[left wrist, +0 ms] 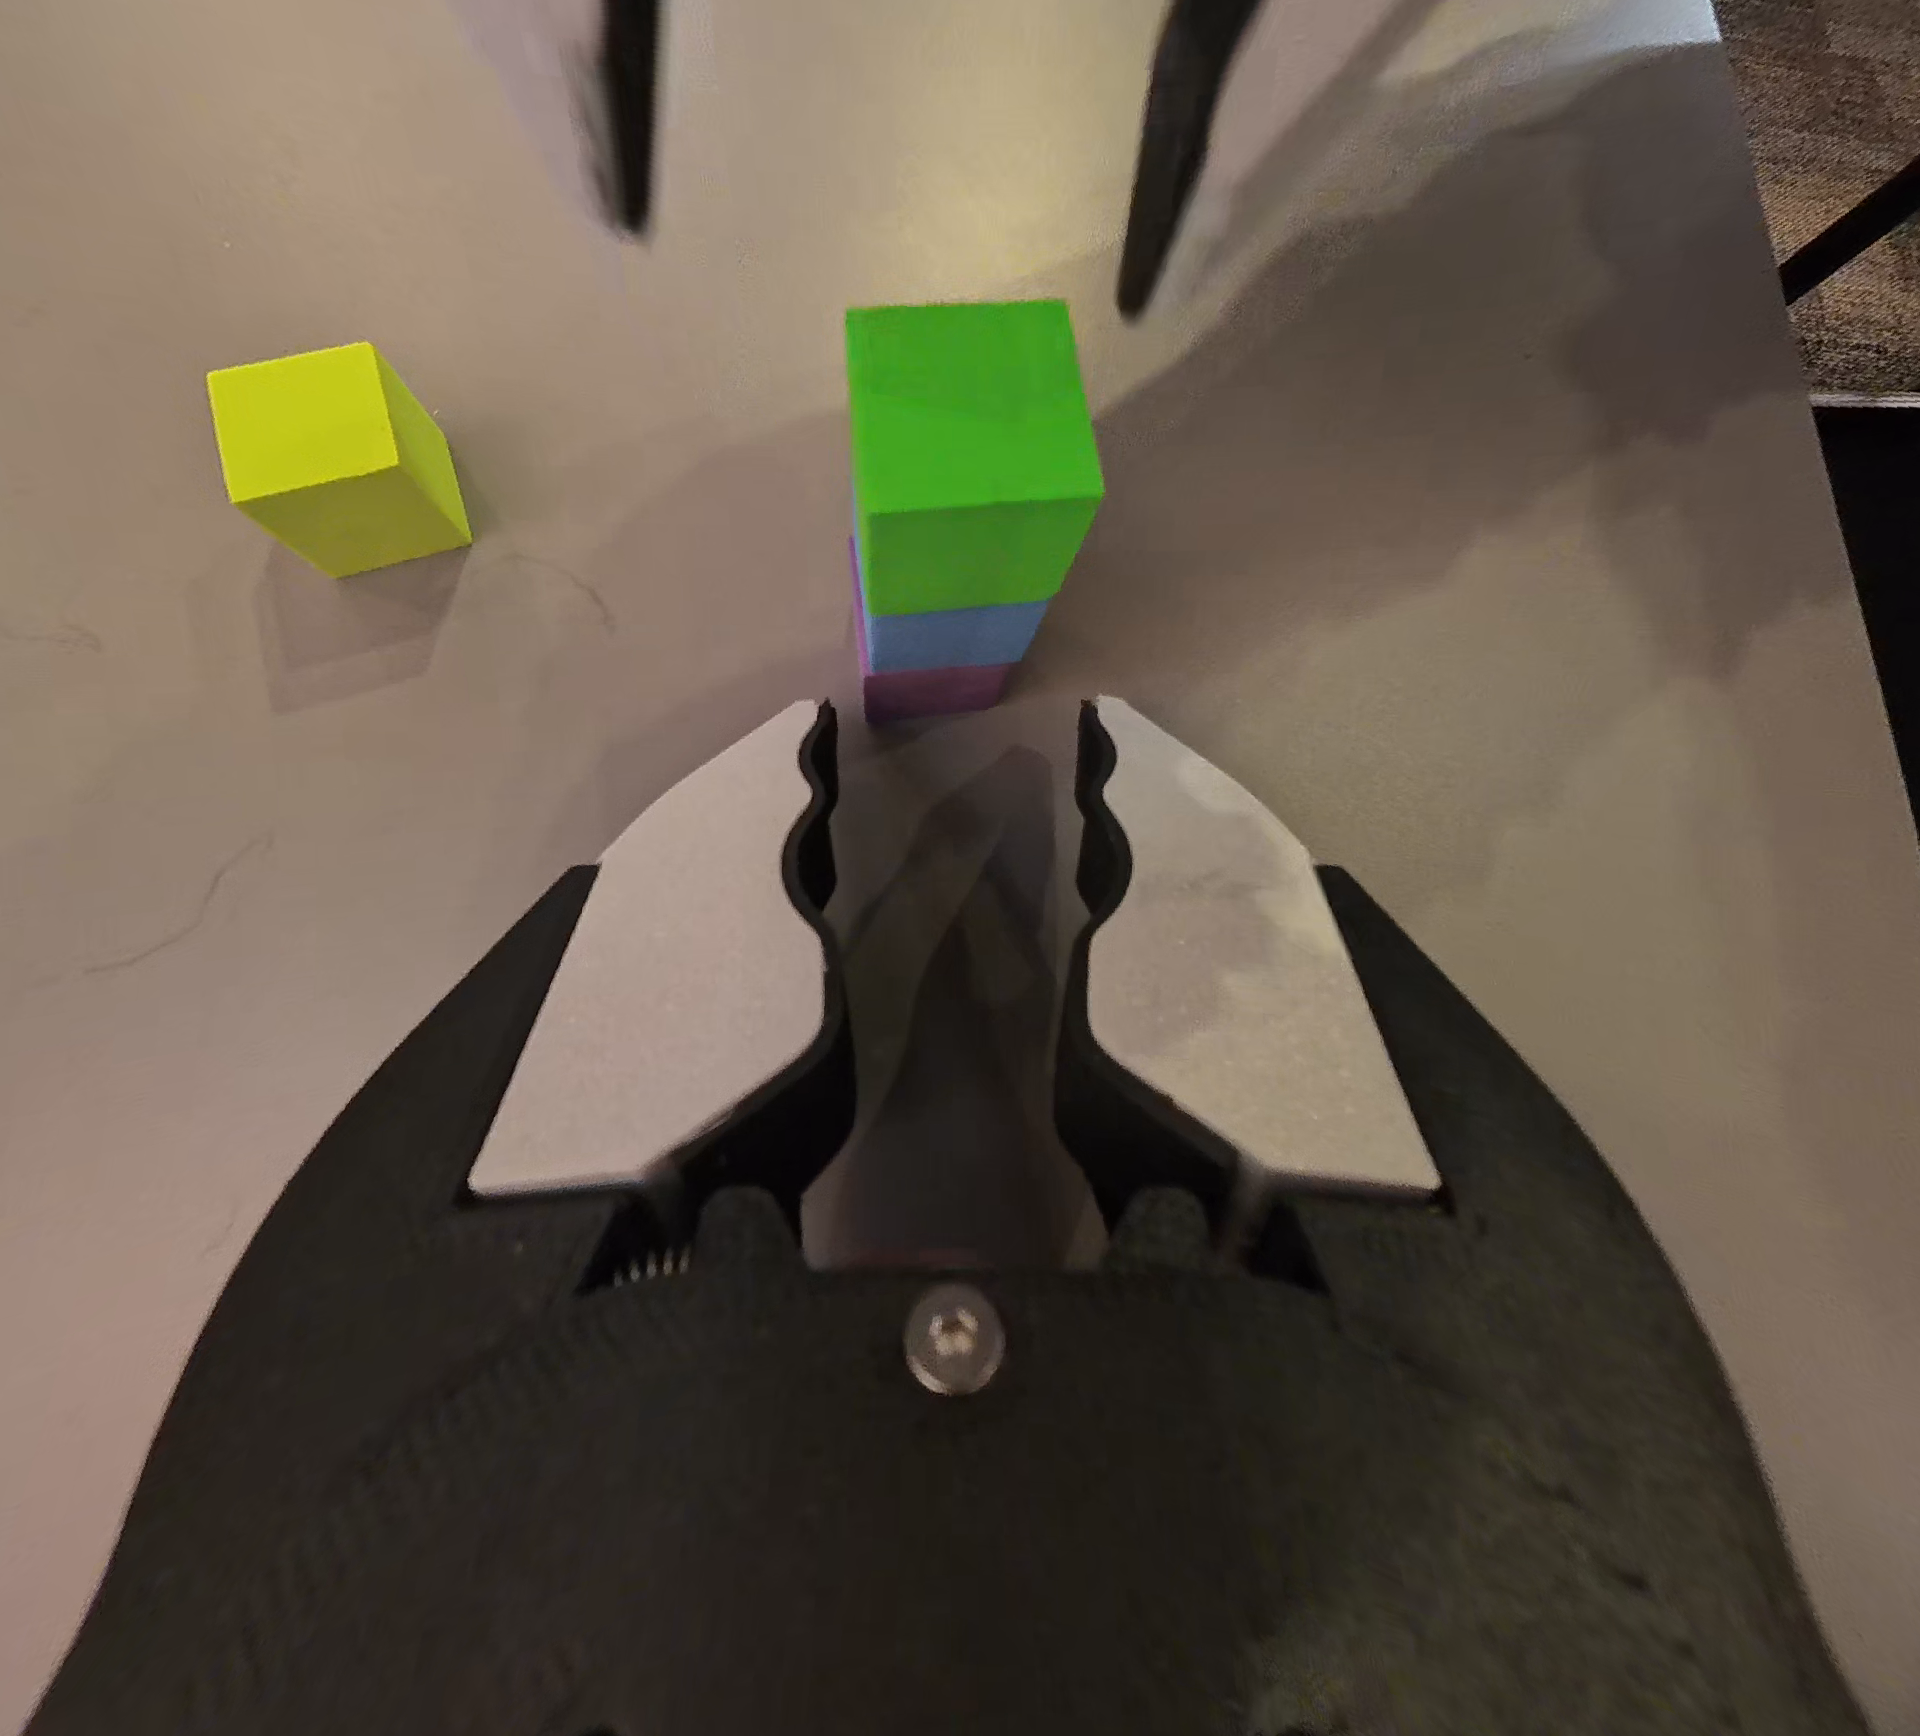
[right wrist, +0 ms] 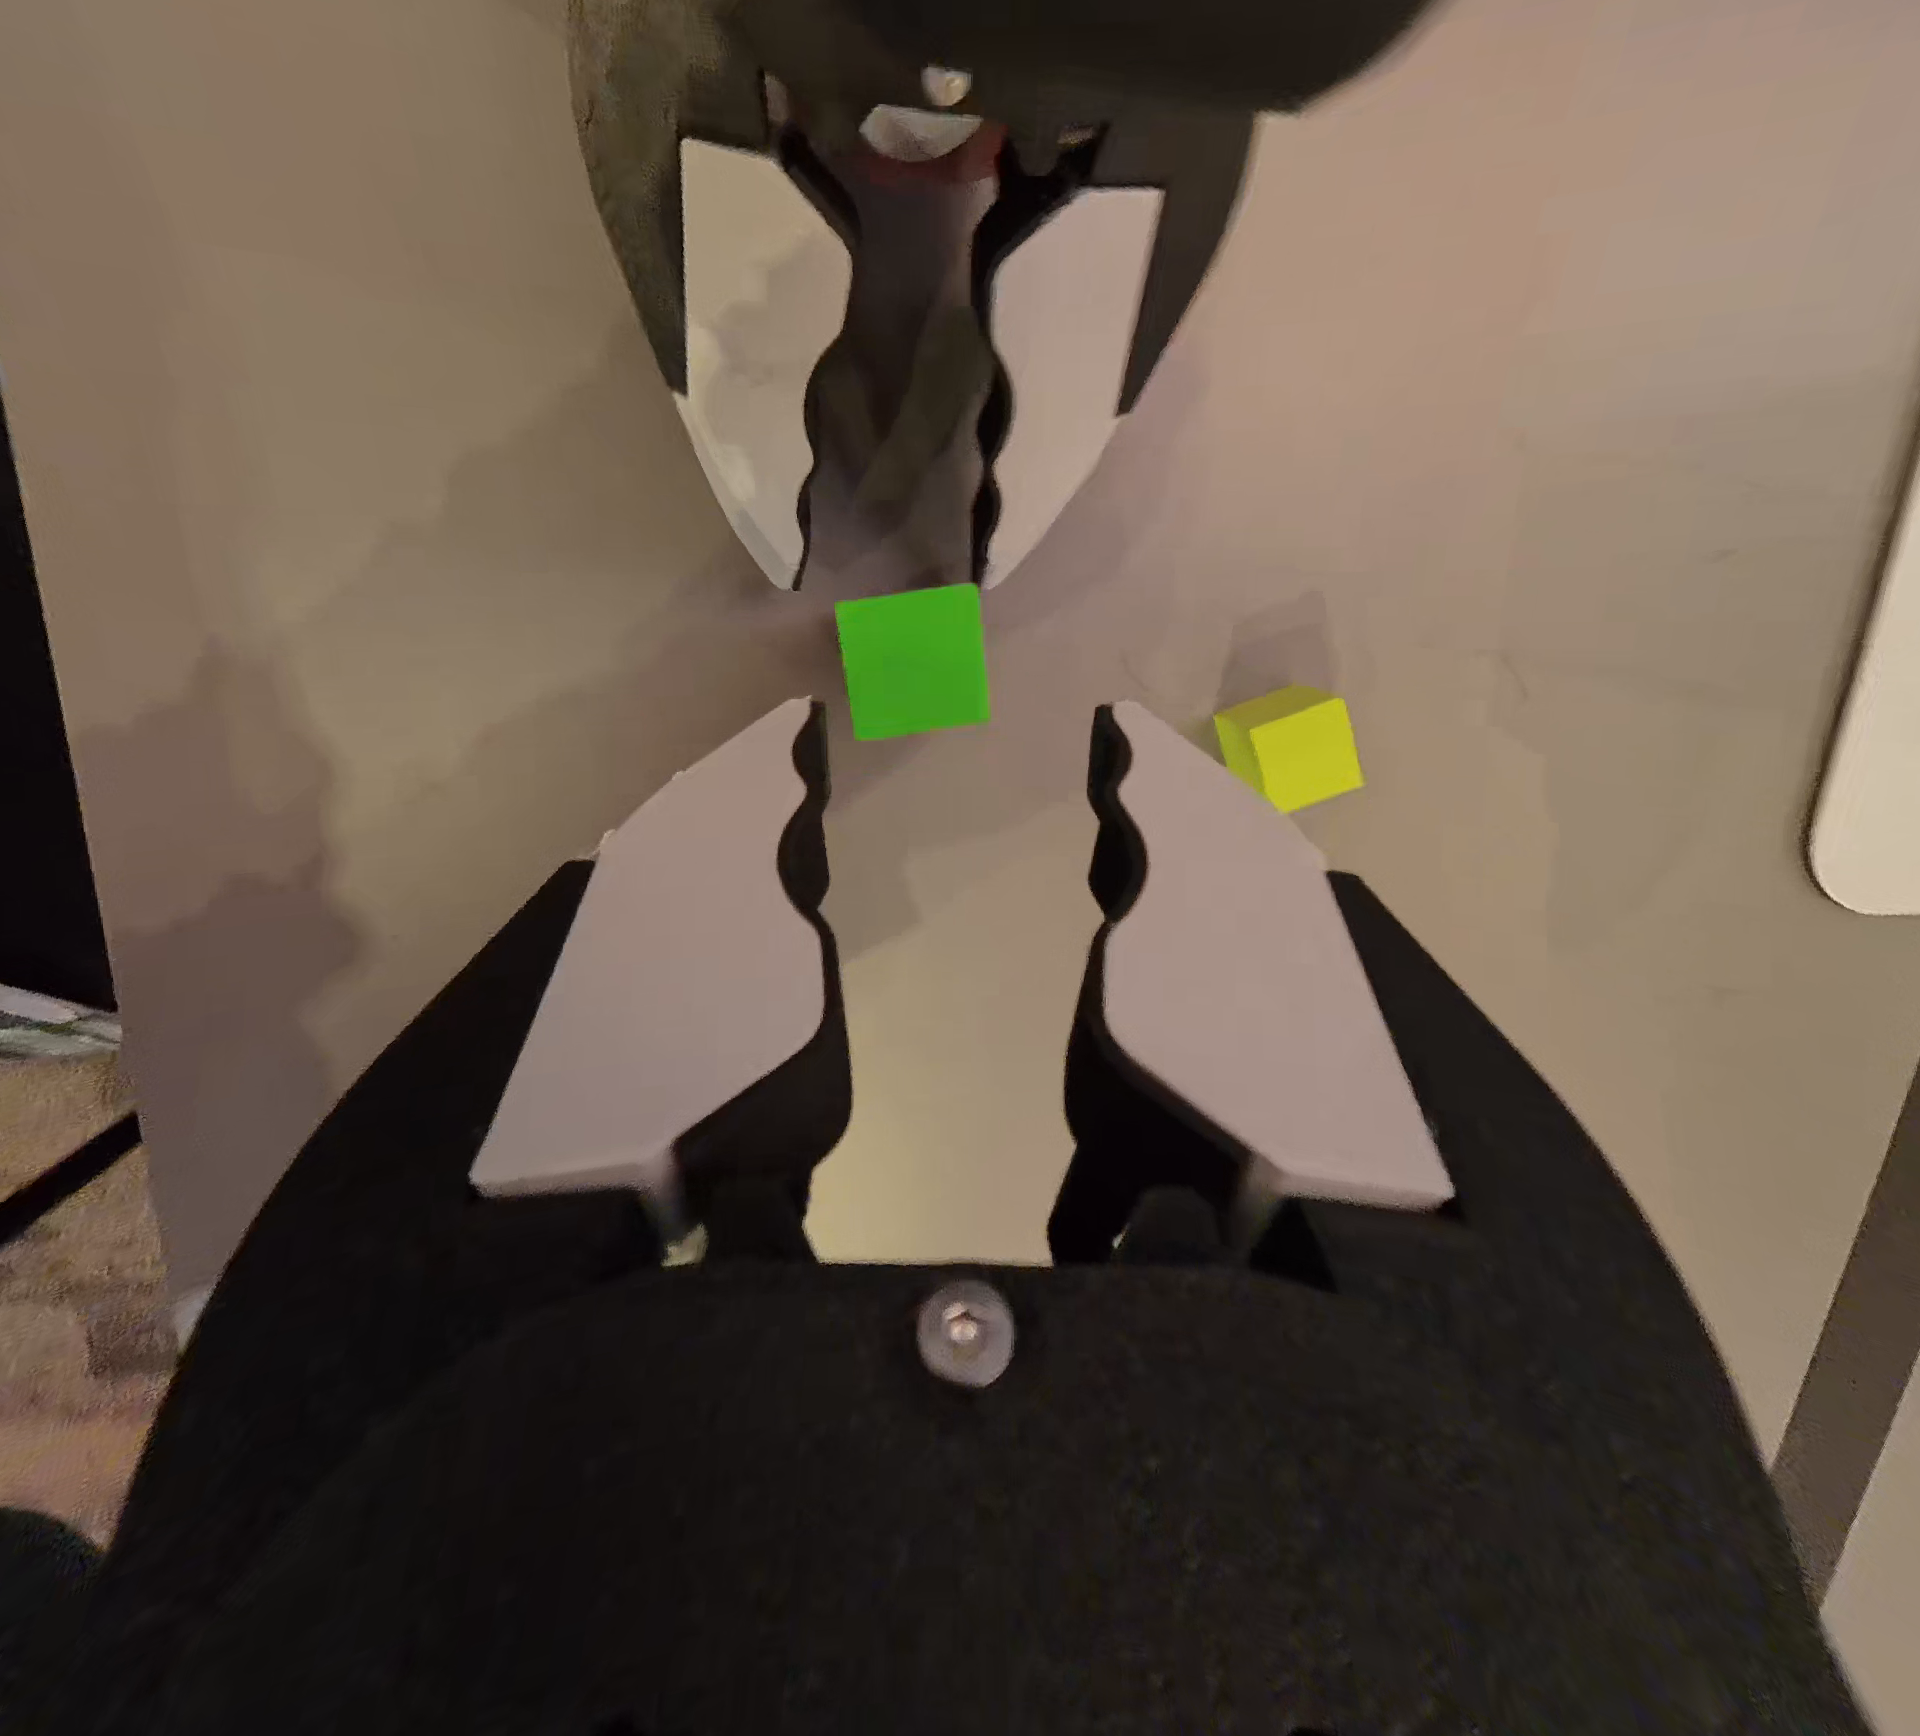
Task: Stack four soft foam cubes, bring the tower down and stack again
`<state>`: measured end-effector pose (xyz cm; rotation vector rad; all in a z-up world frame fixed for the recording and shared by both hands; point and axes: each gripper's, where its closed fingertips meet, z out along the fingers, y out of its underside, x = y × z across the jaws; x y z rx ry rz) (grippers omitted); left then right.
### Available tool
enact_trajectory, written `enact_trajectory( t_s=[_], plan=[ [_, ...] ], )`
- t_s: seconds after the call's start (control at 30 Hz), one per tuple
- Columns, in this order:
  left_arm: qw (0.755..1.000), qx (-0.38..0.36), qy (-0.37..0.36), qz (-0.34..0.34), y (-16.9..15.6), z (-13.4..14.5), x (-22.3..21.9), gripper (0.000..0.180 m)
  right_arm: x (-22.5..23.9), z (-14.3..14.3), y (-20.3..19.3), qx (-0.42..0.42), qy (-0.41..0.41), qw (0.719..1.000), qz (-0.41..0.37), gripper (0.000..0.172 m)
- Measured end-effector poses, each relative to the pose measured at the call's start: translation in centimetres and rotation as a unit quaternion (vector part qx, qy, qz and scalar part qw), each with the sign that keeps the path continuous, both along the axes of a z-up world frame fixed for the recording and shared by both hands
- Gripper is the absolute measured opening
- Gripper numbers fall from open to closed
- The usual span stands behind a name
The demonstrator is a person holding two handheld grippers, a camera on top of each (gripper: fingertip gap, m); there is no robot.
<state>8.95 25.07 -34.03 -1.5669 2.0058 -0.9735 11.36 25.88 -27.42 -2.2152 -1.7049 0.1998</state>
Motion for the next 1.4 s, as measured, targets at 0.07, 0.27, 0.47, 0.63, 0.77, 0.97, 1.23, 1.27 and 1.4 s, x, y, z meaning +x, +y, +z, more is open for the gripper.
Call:
enact_trajectory(
  t_s=[0.07,0.27,0.47,0.63,0.77,0.97,1.23,1.27,1.4],
  plan=[
    [1.0,0.001,-0.001,0.001,0.0,0.0,0.0,0.044,0.9,1.4,0.6,0.01,0.031,0.999,-0.015,0.047],
    [1.0,0.0,0.004,0.007,-0.6,-0.1,-0.8,0.046,5.2,-0.2,4.2,0.024,0.036,0.998,-0.056,0.052],
    [1.0,-0.004,0.004,0.021,-1.1,0.0,-2.1,0.047,4.9,-3.5,7.2,0.034,0.006,0.999,-0.007,0.051],
    [1.0,-0.011,0.005,0.025,-1.1,0.0,-2.3,0.047,4.5,-5.1,8.5,0.008,0.012,1.0,0.023,0.041],
    [1.0,-0.014,0.005,0.023,-1.2,0.0,-2.3,0.047,4.2,-5.7,8.5,-0.006,0.004,0.999,0.037,0.027],
    [1.0,-0.016,0.005,0.021,-1.2,0.0,-2.3,0.046,3.6,-3.5,7.4,-0.006,0.019,1.0,0.006,0.026],
    [1.0,-0.017,0.003,0.02,-1.2,0.0,-2.3,0.046,1.5,3.2,2.6,0.013,0.05,0.998,-0.042,0.026],
    [1.0,-0.017,0.003,0.02,-1.2,0.0,-2.3,0.046,1.4,3.4,2.1,0.019,0.044,0.998,-0.044,0.026],
    [1.0,-0.015,0.004,0.018,-1.3,0.0,-2.3,0.046,0.2,3.3,0.7,0.019,0.033,0.998,-0.043,0.026]
  ],
)
